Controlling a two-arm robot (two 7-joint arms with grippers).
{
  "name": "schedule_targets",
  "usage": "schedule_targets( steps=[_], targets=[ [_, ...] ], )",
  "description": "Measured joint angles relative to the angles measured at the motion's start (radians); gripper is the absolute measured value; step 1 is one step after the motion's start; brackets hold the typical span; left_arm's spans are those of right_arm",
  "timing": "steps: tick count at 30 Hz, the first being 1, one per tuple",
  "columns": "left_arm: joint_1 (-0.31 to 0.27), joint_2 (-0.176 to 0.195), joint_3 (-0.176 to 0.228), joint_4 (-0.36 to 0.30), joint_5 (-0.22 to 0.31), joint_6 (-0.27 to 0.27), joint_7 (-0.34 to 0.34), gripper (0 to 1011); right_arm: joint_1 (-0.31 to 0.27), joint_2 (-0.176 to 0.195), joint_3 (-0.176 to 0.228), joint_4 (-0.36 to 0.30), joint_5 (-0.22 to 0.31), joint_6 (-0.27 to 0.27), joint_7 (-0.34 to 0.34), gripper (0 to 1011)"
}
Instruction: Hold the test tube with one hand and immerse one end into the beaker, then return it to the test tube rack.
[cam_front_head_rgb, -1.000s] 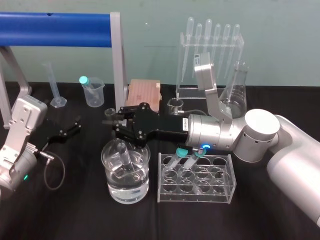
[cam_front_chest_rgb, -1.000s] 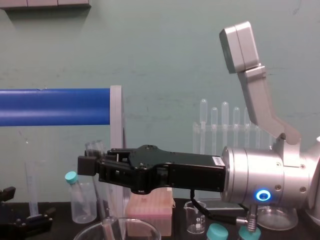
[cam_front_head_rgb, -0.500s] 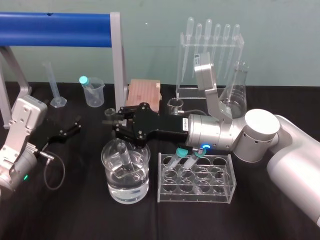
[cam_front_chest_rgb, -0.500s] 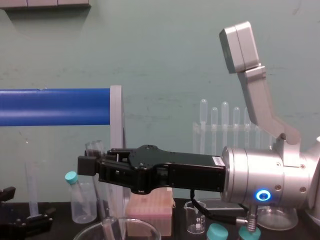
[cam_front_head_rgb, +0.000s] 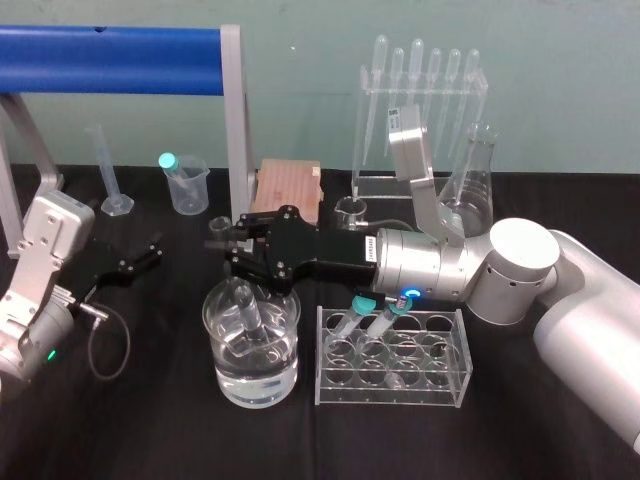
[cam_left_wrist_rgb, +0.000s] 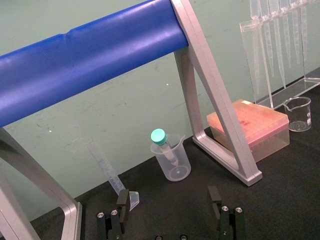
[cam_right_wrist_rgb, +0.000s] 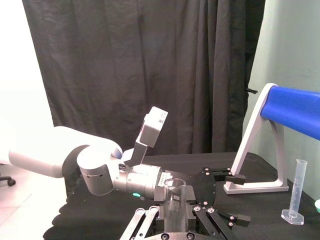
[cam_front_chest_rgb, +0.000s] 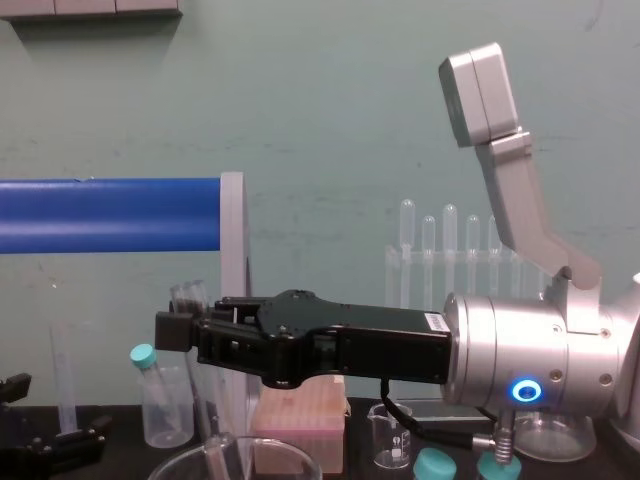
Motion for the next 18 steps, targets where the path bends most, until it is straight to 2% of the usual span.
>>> schedule_targets(
  steps=[18],
  targets=[
    [0.0,0.0,0.0,0.0,0.0,0.0,0.0,1000,0.0,0.0,0.0,0.0,0.0,0.0,0.0,226]
  ],
)
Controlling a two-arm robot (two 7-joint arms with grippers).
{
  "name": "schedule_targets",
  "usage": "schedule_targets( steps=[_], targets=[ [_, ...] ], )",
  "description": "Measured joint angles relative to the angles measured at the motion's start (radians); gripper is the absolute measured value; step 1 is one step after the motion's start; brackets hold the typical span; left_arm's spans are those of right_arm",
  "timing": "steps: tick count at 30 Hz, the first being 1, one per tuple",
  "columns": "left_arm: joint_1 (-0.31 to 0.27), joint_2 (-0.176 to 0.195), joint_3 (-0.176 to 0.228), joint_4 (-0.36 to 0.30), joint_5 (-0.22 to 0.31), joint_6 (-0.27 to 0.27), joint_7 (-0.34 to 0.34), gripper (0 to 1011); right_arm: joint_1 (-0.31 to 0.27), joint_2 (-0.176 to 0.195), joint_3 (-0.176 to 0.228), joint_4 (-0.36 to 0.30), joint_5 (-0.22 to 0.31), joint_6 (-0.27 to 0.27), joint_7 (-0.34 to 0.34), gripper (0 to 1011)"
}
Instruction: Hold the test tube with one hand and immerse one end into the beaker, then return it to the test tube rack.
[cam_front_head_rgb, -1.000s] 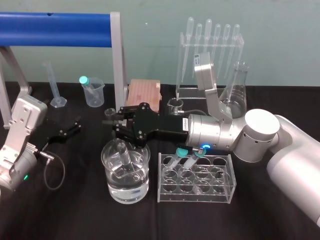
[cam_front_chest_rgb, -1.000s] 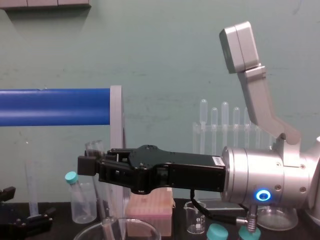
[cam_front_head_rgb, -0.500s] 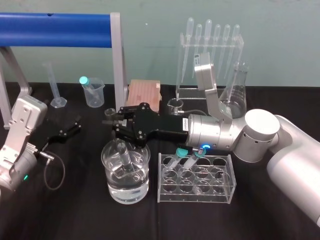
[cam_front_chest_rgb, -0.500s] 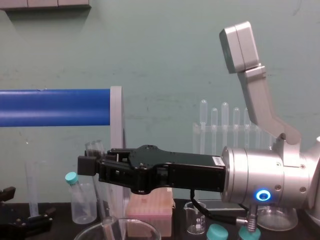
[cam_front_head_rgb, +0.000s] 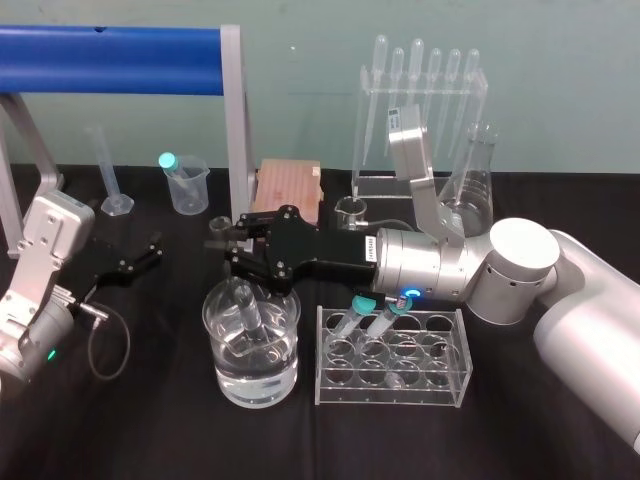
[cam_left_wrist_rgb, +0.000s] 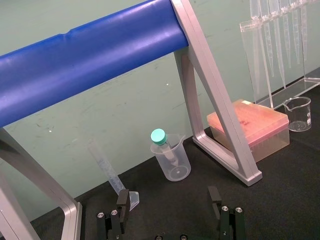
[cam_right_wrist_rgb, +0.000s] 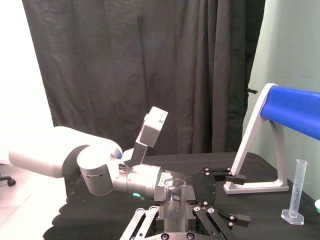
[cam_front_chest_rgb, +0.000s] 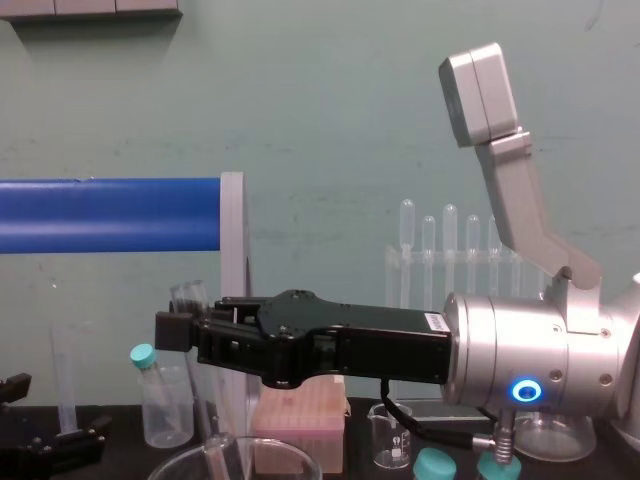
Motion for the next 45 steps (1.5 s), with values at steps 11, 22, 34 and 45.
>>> schedule_targets(
  steps=[11,22,34,45],
  targets=[
    [0.0,0.0,0.0,0.0,0.0,0.0,0.0,1000,0.0,0.0,0.0,0.0,0.0,0.0,0.0,226],
    [0.0,0.0,0.0,0.0,0.0,0.0,0.0,1000,0.0,0.0,0.0,0.0,0.0,0.0,0.0,226],
    [0.0,0.0,0.0,0.0,0.0,0.0,0.0,1000,0.0,0.0,0.0,0.0,0.0,0.0,0.0,226],
    [0.0,0.0,0.0,0.0,0.0,0.0,0.0,1000,0.0,0.0,0.0,0.0,0.0,0.0,0.0,226]
  ],
)
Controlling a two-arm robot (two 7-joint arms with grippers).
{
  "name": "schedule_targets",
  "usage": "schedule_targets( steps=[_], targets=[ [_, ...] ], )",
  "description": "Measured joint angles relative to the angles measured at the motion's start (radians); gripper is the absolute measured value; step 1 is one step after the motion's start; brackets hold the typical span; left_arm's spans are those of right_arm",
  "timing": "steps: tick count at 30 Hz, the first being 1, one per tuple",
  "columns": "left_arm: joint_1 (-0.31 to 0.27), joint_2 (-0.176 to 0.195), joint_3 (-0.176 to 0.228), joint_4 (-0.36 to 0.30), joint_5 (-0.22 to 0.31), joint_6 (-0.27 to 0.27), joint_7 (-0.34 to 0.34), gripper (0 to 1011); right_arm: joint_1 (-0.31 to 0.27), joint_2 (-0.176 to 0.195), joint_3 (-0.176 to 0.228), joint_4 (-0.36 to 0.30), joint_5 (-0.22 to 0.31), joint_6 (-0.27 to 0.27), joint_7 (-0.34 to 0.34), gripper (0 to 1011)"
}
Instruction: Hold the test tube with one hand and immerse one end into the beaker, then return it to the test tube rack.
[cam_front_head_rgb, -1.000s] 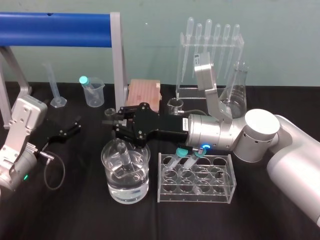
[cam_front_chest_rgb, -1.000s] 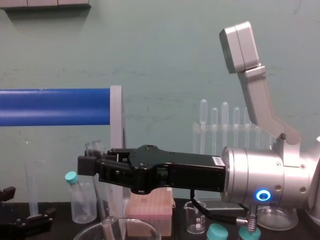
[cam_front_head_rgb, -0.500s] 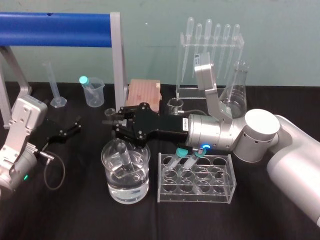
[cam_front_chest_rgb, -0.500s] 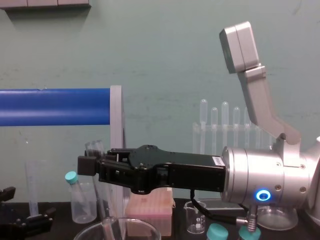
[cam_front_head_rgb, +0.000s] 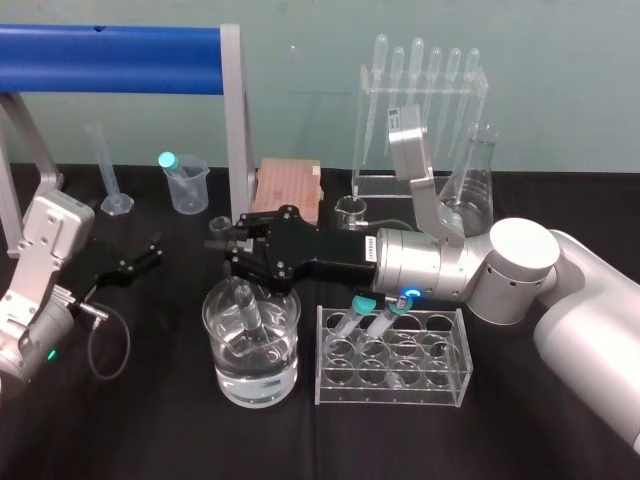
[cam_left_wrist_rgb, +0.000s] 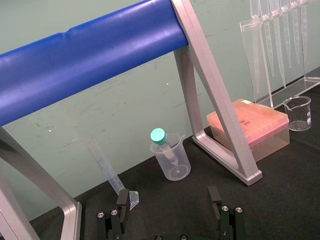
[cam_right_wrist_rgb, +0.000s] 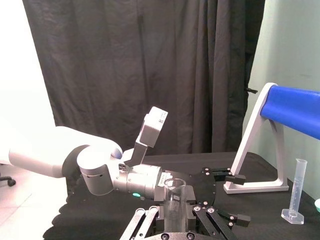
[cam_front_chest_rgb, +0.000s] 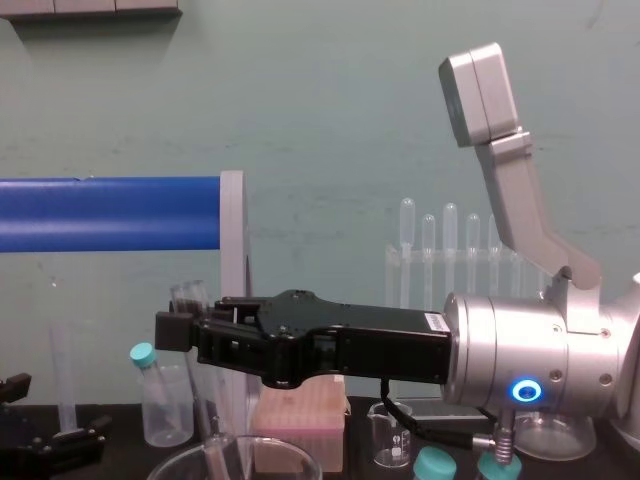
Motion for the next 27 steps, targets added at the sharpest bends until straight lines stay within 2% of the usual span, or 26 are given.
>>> schedule_targets(
  steps=[27],
  targets=[
    [0.0,0.0,0.0,0.0,0.0,0.0,0.0,1000,0.0,0.0,0.0,0.0,0.0,0.0,0.0,226]
  ],
)
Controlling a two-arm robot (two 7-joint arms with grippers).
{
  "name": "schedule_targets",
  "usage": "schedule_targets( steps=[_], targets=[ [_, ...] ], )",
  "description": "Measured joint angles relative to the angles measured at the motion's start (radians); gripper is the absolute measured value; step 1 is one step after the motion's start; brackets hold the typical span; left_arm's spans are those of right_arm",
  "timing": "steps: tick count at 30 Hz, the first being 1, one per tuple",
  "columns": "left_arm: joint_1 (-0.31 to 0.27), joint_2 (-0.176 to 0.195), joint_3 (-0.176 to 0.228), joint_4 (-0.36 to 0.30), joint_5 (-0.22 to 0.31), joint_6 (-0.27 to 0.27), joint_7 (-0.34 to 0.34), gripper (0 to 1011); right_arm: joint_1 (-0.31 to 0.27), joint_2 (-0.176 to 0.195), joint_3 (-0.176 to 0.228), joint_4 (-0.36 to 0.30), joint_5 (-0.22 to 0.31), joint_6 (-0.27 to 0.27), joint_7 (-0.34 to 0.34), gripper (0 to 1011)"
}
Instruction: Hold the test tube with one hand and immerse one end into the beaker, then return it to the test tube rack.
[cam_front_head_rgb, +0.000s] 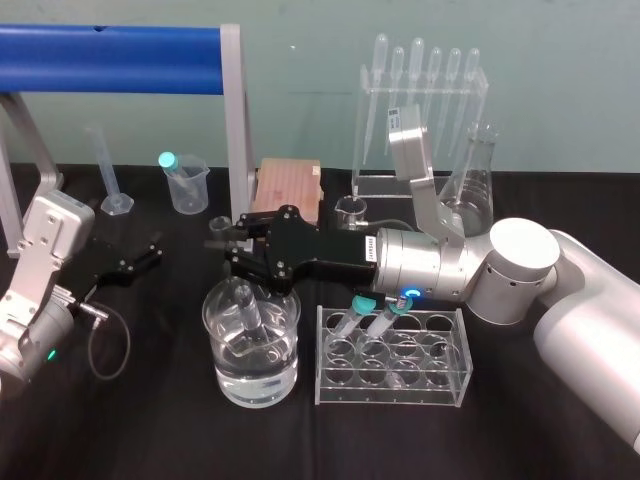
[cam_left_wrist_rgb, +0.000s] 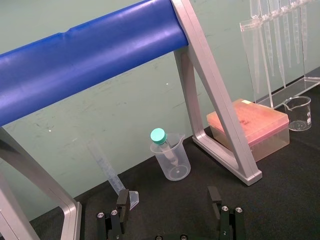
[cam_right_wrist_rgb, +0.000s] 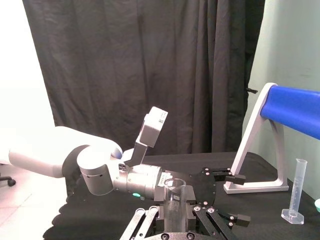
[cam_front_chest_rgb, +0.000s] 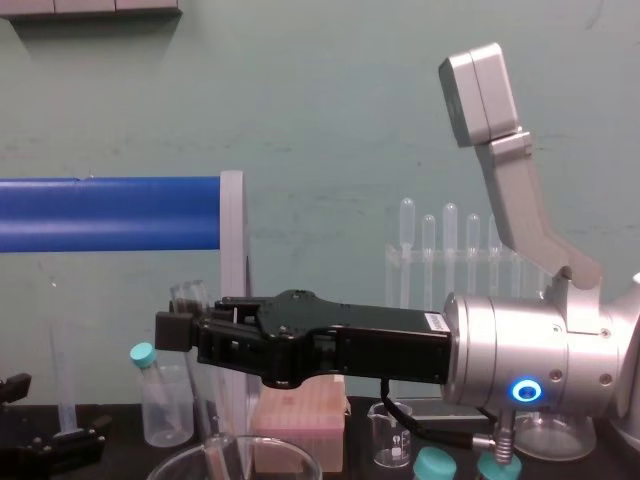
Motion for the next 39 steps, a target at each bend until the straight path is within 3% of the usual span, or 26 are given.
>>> schedule_targets(
  steps=[39],
  targets=[
    [0.0,0.0,0.0,0.0,0.0,0.0,0.0,1000,0.0,0.0,0.0,0.0,0.0,0.0,0.0,226]
  ],
)
